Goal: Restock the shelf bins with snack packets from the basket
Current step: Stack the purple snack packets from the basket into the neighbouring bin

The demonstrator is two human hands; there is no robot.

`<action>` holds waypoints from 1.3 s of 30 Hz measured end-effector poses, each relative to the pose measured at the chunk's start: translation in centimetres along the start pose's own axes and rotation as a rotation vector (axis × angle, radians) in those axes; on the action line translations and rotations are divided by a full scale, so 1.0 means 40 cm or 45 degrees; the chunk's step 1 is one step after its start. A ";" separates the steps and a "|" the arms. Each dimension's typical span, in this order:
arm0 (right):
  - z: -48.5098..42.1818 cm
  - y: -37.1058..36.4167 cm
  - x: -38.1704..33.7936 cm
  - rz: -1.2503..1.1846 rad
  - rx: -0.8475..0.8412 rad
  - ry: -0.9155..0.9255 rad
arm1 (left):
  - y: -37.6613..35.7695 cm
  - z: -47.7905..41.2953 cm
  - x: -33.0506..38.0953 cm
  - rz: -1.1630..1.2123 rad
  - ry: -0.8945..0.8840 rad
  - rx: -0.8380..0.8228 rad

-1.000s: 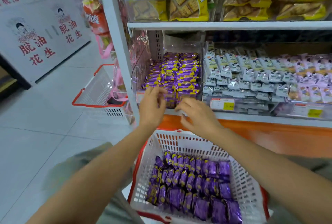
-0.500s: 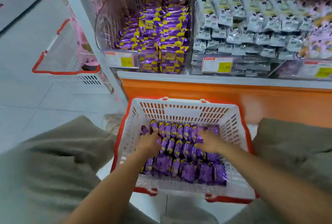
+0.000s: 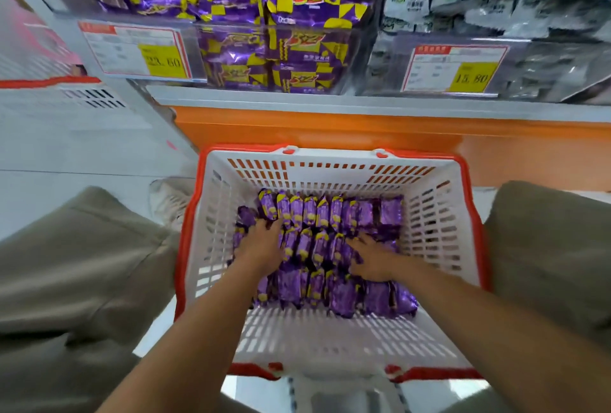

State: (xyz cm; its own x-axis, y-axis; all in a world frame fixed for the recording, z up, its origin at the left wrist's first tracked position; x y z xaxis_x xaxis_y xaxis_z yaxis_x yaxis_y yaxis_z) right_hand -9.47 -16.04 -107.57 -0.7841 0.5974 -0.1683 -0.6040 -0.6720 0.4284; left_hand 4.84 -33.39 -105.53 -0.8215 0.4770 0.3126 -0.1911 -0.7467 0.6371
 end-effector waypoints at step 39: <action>-0.004 -0.010 0.013 -0.052 -0.007 0.051 | -0.036 0.000 0.047 -0.395 -0.209 0.103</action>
State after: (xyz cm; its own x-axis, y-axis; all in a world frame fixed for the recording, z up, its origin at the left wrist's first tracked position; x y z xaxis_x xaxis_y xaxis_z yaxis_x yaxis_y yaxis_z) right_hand -9.66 -15.55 -107.98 -0.7638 0.6064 -0.2211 -0.6363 -0.6500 0.4154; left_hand 3.56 -31.40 -105.85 -0.6328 0.7479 0.2003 -0.3693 -0.5189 0.7709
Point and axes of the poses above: each hand's wrist, its own z-axis away from the middle knuckle, its own y-axis out of the back of the hand, x = y × z, the point moved 9 cm from there along -z, towards the middle knuckle, and after that the axes turned 9 degrees about z, right-handed, at the moved point
